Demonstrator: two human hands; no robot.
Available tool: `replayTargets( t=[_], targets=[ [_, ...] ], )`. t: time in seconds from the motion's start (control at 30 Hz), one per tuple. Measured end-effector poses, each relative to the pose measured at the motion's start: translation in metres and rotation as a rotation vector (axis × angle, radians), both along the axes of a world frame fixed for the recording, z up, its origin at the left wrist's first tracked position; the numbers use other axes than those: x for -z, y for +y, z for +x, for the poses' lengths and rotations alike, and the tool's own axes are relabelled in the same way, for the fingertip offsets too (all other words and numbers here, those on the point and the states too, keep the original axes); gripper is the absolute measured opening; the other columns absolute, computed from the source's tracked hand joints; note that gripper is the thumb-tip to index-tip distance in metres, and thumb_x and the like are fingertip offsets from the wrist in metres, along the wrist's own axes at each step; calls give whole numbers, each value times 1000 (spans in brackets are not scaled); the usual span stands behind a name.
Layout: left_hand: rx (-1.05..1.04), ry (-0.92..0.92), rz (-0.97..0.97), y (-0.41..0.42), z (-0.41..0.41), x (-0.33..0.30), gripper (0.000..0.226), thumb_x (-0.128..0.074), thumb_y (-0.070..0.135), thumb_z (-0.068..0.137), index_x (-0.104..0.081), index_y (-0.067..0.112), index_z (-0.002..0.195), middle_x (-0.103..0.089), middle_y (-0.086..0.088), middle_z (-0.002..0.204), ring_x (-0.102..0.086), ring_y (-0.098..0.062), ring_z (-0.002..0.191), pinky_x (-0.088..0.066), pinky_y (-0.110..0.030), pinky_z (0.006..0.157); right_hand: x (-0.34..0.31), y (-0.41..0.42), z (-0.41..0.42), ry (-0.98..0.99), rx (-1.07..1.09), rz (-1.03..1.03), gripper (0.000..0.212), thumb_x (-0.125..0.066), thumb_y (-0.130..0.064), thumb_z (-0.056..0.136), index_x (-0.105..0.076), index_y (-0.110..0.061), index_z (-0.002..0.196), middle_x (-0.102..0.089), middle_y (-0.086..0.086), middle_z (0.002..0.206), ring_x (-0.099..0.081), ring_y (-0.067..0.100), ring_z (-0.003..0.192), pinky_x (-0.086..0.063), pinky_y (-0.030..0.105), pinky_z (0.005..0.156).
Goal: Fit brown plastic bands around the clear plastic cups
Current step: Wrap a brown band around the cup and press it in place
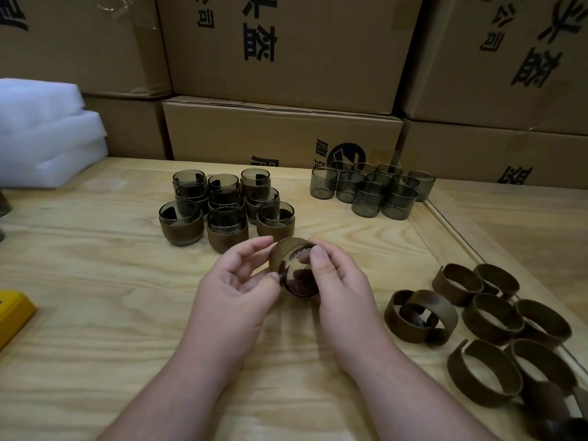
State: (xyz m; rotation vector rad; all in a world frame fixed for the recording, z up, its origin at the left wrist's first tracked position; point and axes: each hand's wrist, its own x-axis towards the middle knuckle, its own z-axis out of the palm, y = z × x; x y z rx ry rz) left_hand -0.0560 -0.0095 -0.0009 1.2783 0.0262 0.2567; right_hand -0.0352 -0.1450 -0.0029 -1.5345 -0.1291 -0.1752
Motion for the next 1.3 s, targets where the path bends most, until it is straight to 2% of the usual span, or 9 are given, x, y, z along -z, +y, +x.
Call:
replayTargets(
  t=[0.13,0.37,0.5,0.6,0.7,0.8,0.97,1.1,1.3],
  targets=[
    [2,-13,19,0,-2,-1,41,-63,-12,91,-71,19,116,-77,2,113,-76,-12,95,-61,-28,87,-2,0,-4,30,-5,65,20,-52,-30,107,-72,-29,112,-77,-9,105,-71,10,104,-56,32,95],
    [32,-46,77,-1,-2,0,38,-64,-12,91,-71,17,114,-79,8,104,-75,-5,88,-57,-15,74,-1,-1,-3,57,-27,157,33,-54,-40,85,-75,-31,109,-77,2,104,-71,21,106,-57,42,97],
    [59,-55,112,-1,-3,0,38,-67,-8,90,-71,19,116,-79,3,109,-75,-6,93,-56,-15,75,-1,-1,-2,49,-39,194,34,-54,-33,82,-74,-26,109,-76,8,105,-71,24,107,-57,34,88],
    [88,-70,119,1,-2,2,44,-79,13,77,-70,19,119,-78,1,113,-75,-9,101,-56,-16,79,-1,-3,-4,25,-61,192,31,-56,-33,83,-74,-28,108,-77,3,104,-72,17,102,-55,25,80],
    [96,-66,148,2,-1,3,58,-80,26,66,-69,22,122,-77,5,115,-73,-6,104,-55,-14,80,-2,-2,-5,-19,-50,95,20,-63,-37,91,-72,-33,108,-77,-14,103,-72,2,97,-55,16,77],
    [81,-61,289,1,-1,5,42,-79,27,83,-68,33,123,-77,14,110,-73,-3,102,-56,-14,80,0,2,-7,-45,47,-108,4,-65,-41,98,-69,-41,100,-74,-24,102,-69,-2,96,-54,19,80],
    [144,-38,489,-1,-6,6,61,-72,51,71,-60,48,131,-72,20,121,-66,2,116,-52,-30,102,1,2,-9,-39,236,-406,27,-54,-64,90,-68,-41,92,-72,-19,91,-66,0,92,-55,30,81],
    [168,-87,581,-4,-9,3,61,-74,40,74,-55,53,130,-67,27,127,-62,4,121,-49,-32,106,0,0,-6,46,262,-467,28,-54,-64,93,-66,-39,89,-70,-17,89,-63,0,90,-54,32,78],
    [133,-102,627,-4,-10,3,69,-76,38,70,-50,58,131,-60,39,126,-61,10,118,-50,-18,98,1,1,-6,26,235,-433,46,-65,-63,77,-58,-45,120,-58,-25,114,-55,3,118,-50,29,101]
  ],
)
